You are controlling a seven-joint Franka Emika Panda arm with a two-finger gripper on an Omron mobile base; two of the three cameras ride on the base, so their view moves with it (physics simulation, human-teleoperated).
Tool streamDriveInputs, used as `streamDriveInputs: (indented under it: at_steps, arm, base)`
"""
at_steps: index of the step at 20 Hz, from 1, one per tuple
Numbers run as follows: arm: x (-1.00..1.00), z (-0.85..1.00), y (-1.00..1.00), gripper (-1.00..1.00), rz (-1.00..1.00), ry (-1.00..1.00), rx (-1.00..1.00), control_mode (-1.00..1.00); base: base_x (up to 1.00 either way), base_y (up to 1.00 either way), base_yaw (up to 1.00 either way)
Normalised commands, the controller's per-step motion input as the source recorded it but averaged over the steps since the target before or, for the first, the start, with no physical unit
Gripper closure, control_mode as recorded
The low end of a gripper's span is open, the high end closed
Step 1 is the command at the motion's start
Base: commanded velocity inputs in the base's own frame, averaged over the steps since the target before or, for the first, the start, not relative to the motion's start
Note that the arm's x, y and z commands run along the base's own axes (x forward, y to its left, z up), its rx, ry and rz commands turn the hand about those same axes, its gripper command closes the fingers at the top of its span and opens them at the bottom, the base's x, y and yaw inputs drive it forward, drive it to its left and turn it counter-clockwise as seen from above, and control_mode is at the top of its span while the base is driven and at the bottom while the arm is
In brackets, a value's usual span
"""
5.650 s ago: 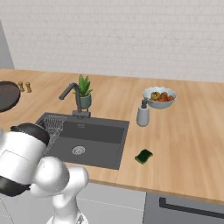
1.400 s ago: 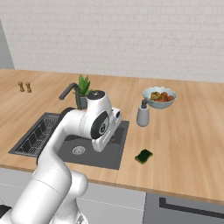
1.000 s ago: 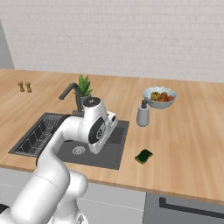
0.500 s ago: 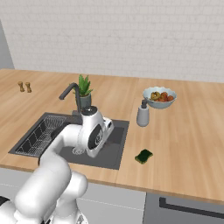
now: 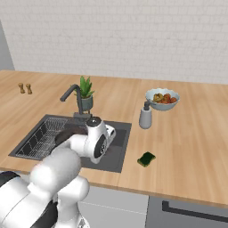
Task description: Pick the pan and sponge and place them into the sink. Then turn on the water.
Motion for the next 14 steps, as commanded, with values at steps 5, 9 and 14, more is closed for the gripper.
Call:
streamDriveInputs:
  at_steps: [5,9,14]
  arm:
    - [0.52,-0.39,0.01,1.0,0.0,0.03,0.0,-1.0]
    - [0.52,-0.2,0.08,1.0,0.0,0.0,0.0,-1.0]
    - [0.59,-0.17,0.01,1.0,0.0,0.01,0.0,-1.0]
  base:
    - [0.0,0.0,0.0]
    - [0.0,0.0,0.0]
    - [0.0,0.0,0.0]
